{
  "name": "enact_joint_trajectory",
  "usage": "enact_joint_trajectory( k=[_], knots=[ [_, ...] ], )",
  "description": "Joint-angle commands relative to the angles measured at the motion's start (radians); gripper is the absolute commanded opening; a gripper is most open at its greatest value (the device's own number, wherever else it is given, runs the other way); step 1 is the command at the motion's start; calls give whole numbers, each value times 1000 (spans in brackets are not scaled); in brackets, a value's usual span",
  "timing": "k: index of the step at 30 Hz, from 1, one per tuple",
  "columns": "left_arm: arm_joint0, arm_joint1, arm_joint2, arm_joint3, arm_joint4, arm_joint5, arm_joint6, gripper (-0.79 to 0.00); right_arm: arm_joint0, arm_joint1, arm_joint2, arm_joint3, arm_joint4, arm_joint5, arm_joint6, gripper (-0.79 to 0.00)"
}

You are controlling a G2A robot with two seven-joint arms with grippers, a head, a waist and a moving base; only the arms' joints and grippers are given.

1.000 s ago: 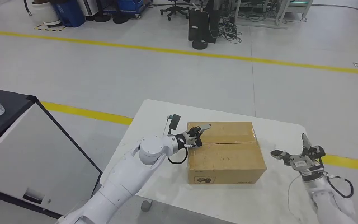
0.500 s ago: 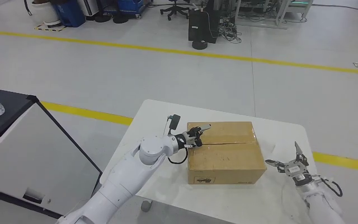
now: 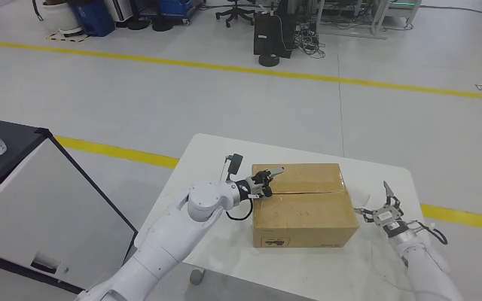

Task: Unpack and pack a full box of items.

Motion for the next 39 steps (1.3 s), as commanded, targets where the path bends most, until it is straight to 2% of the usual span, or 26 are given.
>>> enact_joint_trajectory(
  k=[1,7,9,10,12,23,39],
  knots=[
    [0,0,0,0,0,0,0,0,-7,-2,5,-10,13,3,-12,0],
    [0,0,0,0,0,0,0,0,-27,-4,27,-41,31,7,-15,-18],
    [0,0,0,0,0,0,0,0,-34,-4,34,-52,27,5,-24,-329],
    [0,0,0,0,0,0,0,0,-38,-4,38,-55,24,2,-31,-446],
    [0,0,0,0,0,0,0,0,-48,-3,46,-67,20,0,-40,-785],
    [0,0,0,0,0,0,0,0,-121,4,111,-156,-1,-38,-81,-785],
    [0,0,0,0,0,0,0,0,-184,13,197,-344,-136,-192,-115,-785]
  ],
)
